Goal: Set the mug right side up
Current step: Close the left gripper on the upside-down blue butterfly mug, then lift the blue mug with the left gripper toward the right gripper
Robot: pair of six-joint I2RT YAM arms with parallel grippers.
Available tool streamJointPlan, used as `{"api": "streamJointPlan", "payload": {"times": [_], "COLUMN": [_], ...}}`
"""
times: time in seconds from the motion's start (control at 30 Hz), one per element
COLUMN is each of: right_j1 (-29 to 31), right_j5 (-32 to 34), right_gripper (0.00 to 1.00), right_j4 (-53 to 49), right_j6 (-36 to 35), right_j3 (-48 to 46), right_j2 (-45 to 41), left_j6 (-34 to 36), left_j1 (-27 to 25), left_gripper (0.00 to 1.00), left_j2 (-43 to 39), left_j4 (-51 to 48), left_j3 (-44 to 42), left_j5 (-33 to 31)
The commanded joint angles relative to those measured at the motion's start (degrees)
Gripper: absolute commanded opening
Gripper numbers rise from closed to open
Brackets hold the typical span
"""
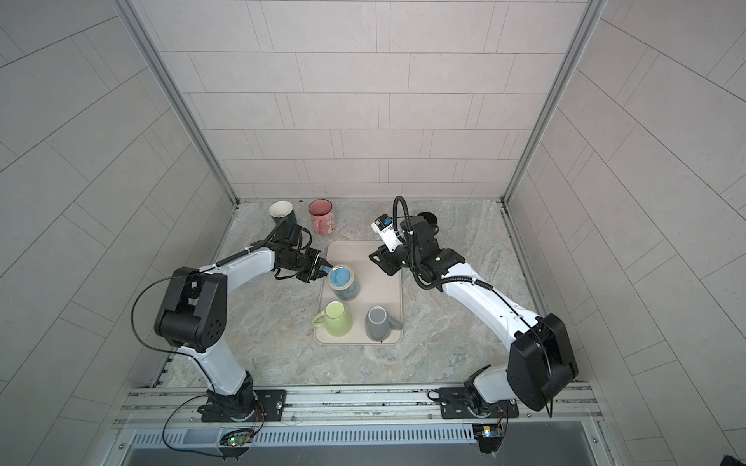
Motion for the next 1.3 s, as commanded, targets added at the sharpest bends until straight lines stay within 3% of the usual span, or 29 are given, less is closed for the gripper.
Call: {"api": "streamJointPlan", "payload": {"times": [0.0,0.33,0.6,0.93,1.27], "right_j1": [-0.2,-0.2,-0.2,-0.1,-0.1], "right_j5": [0.4,1.8,2.8,0.6,-10.1], "right_gripper": [0.41,0.39,0.35,0.35,0.42], "right_j4": [1.1,0.3,-1.0,-2.4,-2.9], "right_j6": [-0.1,-0.2,2.0,7.4,15.3], "right_j3": [1.4,1.3,2.5,7.1,14.8], "right_j2": [-0.3,-2.3,-4.0,-3.8,0.2], "left_j6": [5.5,24.1,38.7,46.0,60.4], "left_j1": [0.2,-1.6,-5.0,-5.9,-13.3], "left_gripper": [0.00,0.00,0.00,0.00,0.00], "left_j2": [-2.0,-4.1,-9.7,-18.1,-26.7], "left_j4": [2.0,-6.1,-1.8,25.0,51.5], "left_j3": [5.5,14.9,14.4,1.0,-12.3], "left_j5": [-1.7,-5.5,-9.6,-12.2,-23.5]}}
